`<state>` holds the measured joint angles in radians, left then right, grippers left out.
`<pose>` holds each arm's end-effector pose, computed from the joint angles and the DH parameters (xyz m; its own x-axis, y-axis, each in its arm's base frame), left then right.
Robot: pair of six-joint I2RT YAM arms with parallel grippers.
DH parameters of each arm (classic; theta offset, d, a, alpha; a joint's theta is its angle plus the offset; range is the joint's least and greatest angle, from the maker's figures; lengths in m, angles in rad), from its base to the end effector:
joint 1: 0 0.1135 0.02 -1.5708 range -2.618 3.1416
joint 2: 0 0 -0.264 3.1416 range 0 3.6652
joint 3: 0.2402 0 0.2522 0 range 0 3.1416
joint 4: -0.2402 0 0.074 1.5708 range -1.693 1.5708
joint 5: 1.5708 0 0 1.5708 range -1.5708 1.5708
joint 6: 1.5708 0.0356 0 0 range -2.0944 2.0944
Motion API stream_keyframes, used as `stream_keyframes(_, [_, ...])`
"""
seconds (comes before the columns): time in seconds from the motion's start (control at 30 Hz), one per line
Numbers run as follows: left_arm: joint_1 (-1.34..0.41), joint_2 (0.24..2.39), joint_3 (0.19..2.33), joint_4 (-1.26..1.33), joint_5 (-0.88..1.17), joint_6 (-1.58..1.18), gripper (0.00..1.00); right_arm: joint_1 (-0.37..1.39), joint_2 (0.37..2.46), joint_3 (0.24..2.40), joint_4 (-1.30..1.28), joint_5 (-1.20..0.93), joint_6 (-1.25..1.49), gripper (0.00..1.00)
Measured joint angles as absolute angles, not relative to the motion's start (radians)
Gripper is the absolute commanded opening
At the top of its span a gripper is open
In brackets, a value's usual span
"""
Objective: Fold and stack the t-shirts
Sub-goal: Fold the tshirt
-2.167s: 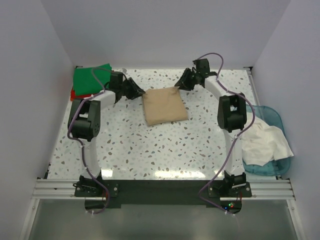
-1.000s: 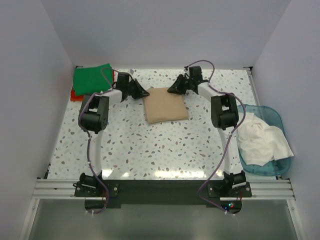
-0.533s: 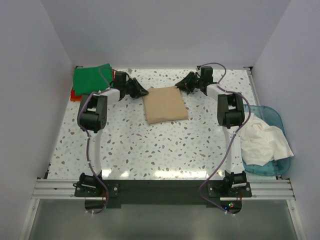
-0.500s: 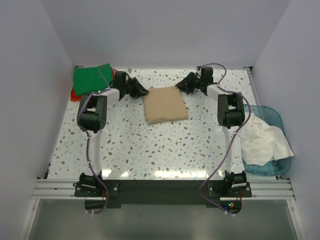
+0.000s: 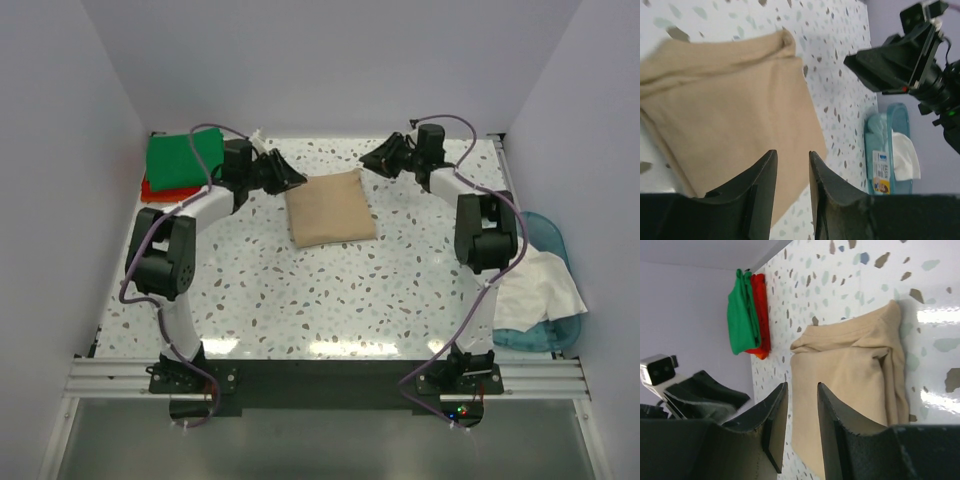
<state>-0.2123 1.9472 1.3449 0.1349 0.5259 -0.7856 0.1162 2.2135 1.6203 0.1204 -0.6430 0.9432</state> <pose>0.4326 -0.1115 0.2225 -0.7501 -0.4640 -0.4712 0.1270 0.5981 -0.7913 0.5002 0.0799 0.1910 -0.7699 0.5623 -0.3018 0.0003 0.4732 0.8810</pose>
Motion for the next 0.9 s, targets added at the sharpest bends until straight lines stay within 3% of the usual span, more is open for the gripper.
stream_keyframes(0.4, [-0.417,1.9,1.047,0.247,0.555,-0.854,0.3,0.294,2.093,1.386,0.143,-0.61,0.9,0.34])
stream_keyframes(0.73, [-0.413,1.984,1.039,0.214,0.487,-0.841,0.27,0.308,2.093,1.301,0.121,-0.572,0.858,0.33])
stream_keyframes(0.9, [-0.414,1.983,1.053,0.194,0.473,-0.826,0.32,0.297,2.112,1.305,0.084,-0.544,0.811,0.33])
